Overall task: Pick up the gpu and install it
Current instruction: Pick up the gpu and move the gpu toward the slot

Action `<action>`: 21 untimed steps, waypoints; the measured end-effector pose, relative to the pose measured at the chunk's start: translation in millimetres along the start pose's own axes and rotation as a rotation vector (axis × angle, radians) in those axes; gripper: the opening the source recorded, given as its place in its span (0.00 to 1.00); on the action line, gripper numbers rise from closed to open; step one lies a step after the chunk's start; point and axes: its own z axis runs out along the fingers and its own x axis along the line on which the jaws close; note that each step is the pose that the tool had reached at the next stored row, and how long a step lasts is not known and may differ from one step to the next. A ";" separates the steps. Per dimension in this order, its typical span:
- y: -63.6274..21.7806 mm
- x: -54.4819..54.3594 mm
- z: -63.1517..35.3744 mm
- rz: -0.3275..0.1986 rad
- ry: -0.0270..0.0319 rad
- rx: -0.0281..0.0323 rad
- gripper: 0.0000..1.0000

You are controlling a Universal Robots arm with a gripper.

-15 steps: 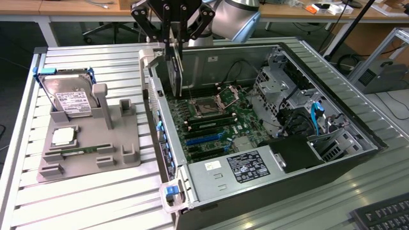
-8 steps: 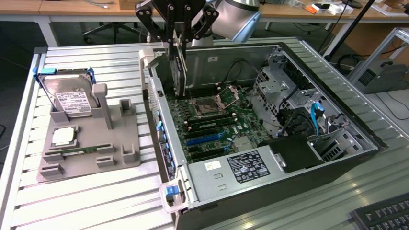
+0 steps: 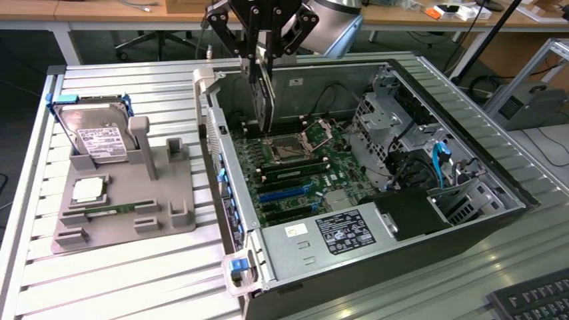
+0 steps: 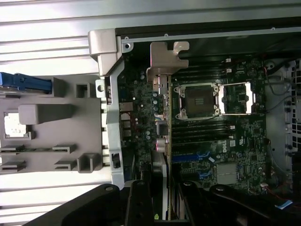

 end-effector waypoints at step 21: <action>0.8 -11.2 0.3 0.000 0.0000 0.0000 0.27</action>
